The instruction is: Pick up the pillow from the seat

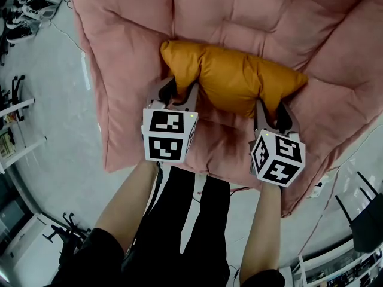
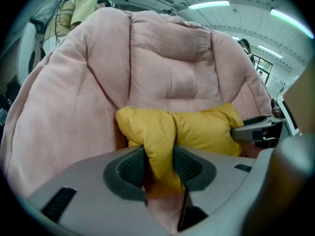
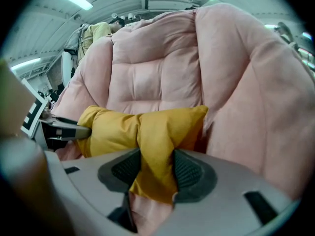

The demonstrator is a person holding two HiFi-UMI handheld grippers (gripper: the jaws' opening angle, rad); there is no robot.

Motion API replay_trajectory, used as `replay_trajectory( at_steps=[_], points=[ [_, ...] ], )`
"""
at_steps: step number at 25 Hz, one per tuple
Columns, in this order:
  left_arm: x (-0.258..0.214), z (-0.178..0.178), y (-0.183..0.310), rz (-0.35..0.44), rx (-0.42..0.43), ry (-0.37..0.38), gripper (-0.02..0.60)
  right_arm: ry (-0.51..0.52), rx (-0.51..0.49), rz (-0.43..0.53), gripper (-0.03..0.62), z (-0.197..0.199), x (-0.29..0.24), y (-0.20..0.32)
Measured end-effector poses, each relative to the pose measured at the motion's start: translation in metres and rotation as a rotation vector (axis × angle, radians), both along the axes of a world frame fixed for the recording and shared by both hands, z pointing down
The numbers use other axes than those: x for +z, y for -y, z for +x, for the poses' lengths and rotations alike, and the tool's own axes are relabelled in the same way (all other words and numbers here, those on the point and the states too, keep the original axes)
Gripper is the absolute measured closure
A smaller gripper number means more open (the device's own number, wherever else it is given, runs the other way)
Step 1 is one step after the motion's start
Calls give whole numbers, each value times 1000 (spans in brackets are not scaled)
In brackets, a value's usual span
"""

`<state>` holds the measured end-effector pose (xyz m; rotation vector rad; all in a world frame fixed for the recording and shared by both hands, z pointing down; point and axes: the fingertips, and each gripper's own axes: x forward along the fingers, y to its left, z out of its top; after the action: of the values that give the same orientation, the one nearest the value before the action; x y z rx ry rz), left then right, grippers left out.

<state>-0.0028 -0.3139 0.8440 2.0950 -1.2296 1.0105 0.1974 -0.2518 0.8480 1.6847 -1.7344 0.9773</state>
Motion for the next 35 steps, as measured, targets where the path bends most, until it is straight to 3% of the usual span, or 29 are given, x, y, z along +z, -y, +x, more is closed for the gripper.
replay_trajectory(
  at_steps=[20, 35],
  points=[
    [-61, -7, -14, 146, 28, -28, 431, -48, 18, 123, 395, -9, -54, -20],
    [-200, -9, -16, 315, 18, -72, 431, -88, 33, 308, 395, -10, -193, -22]
  ],
)
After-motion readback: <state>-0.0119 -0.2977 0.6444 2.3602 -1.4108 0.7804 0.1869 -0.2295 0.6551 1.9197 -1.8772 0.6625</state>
